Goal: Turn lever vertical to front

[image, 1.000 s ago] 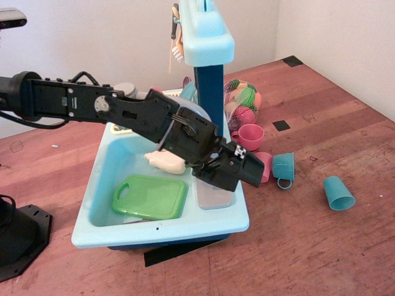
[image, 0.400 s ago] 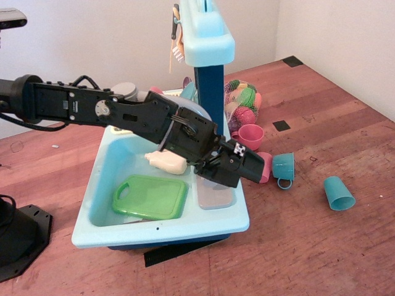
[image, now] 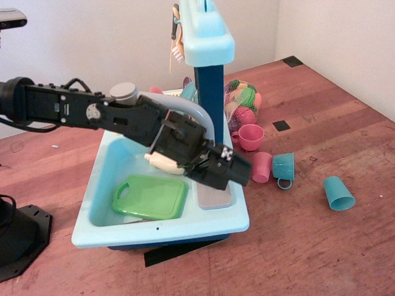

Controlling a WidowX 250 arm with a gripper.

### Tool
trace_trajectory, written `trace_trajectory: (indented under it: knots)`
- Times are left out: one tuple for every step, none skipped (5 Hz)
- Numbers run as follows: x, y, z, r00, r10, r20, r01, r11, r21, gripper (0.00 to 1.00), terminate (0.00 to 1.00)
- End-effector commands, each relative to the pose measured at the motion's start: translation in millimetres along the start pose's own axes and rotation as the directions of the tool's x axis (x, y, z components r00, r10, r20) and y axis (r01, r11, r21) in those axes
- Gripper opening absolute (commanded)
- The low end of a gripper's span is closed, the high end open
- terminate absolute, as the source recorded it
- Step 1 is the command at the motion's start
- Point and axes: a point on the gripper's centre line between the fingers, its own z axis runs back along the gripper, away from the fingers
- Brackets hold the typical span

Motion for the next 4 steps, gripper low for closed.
trace_trajectory:
  knots:
    - [37, 20, 25, 0.991, 0.042, 0.125, -0.042, 0.999, 0.001, 1.0, 0.0]
    - [35, 31, 29, 0.988, 0.057, 0.146, -0.059, 0.998, 0.007, 1.0, 0.0]
    - [35, 36, 25, 0.983, 0.066, 0.169, -0.066, 0.998, -0.002, 1.0, 0.0]
    - [36, 41, 20, 0.983, 0.068, 0.171, -0.066, 0.998, -0.018, 1.0, 0.0]
